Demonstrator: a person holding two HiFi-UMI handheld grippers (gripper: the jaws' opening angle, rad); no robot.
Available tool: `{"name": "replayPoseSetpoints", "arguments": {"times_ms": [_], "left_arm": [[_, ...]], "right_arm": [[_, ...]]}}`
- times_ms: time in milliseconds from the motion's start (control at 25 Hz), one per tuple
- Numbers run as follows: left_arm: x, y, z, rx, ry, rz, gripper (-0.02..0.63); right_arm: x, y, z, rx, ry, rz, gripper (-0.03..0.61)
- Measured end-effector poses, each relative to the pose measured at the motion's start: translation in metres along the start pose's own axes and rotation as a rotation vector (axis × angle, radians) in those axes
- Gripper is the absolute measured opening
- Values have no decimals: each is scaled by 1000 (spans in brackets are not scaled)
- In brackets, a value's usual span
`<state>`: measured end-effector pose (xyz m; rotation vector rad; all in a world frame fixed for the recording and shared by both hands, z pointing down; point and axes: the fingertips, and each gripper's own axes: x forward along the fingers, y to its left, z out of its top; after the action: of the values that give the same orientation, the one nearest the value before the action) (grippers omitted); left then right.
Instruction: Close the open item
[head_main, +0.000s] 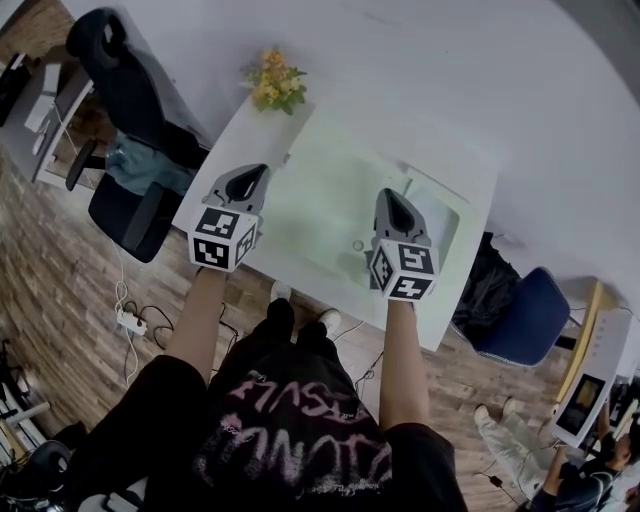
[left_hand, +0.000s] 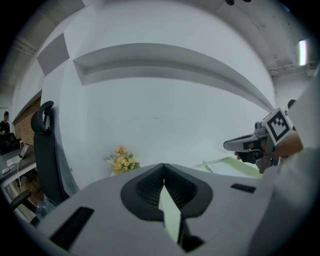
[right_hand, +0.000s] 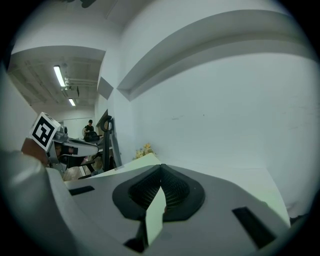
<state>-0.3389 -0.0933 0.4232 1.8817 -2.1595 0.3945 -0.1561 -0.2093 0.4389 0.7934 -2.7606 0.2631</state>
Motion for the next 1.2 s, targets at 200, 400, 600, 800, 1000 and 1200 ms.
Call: {"name": "replayPoseSetpoints", "arguments": {"times_ms": [200,400,600,800,1000,1200], "left_arm": [[12,7,-12,-26,21,-39,6],[19,12,-20,-35,37,-76,50],[28,10,-30,-66,70,-116,95],[34,5,-44,-91,125,-160,134],[41,4,-57,-120,167,-179,156],[47,1,-69,-154,205,-212,164]], "right_arm": [[13,3,-10,5,26,-14,9],[23,9,-16,16,37,-27,9],[30,13,-22,22,49,-30,9],[35,16,-31,19,71,-24,9],[44,16,-39,26,88,-9,9],[54,21,-52,35,118,8,9]]}}
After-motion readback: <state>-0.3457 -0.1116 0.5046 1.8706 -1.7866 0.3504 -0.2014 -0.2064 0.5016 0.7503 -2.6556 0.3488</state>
